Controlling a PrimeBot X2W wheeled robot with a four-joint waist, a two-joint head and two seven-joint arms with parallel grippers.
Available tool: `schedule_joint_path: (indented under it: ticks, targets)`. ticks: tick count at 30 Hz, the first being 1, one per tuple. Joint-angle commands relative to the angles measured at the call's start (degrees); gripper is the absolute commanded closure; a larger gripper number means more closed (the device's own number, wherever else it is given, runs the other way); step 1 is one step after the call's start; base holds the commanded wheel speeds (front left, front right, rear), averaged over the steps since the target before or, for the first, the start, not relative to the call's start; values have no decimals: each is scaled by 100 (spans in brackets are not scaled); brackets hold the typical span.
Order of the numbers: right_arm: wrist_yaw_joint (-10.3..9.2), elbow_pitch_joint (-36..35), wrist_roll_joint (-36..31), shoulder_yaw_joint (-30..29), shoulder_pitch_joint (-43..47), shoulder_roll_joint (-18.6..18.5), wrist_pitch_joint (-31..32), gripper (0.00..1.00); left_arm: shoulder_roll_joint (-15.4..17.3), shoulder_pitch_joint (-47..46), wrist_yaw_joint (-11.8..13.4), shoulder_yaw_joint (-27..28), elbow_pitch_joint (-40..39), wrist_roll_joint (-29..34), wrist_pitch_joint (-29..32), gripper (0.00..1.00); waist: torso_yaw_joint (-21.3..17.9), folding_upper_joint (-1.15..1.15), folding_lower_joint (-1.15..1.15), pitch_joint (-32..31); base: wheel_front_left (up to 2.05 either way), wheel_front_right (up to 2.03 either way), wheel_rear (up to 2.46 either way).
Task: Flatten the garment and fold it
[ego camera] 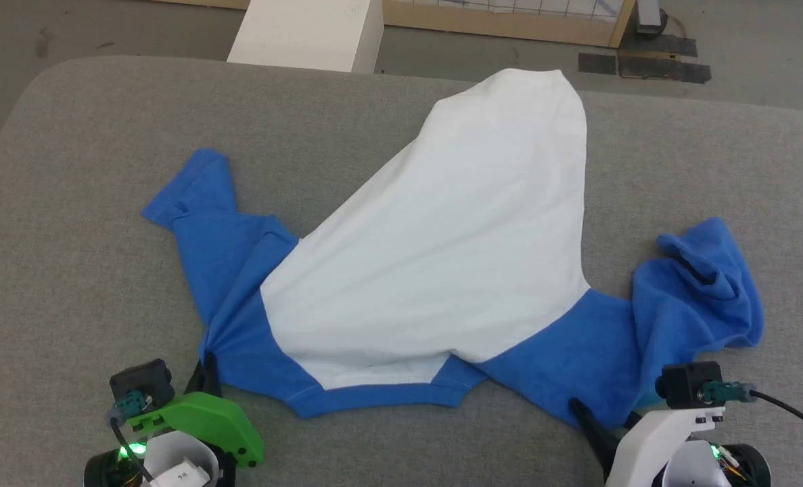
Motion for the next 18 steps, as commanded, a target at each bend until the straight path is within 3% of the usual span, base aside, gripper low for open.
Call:
schedule_joint_path:
  ticks: [1,2,9,14,18]
  targets:
    - [-8,97,-55,28,-40,3,40,95,1,-91,-21,-2,18,-67,-39,100,22,0,0,24,0,0,0]
    - [-8,89,-78,9,-53,3,18,100,6,-97,-32,-11,21,-67,-55,100,25,0,0,23,0,0,0]
    - [-8,-240,209,-213,54,3,-187,100,-23,-164,-249,-2,-112,-268,-178,100,-29,0,0,-138,0,0,0]
    - [-8,-1048,206,-559,9,3,-216,100,-12,-323,-770,141,-814,-846,-120,100,-143,0,0,-309,0,0,0]
    - [-8,-1859,-215,-698,-357,3,172,100,168,-607,-987,176,-1560,-1127,271,100,-274,0,0,-388,0,0,0]
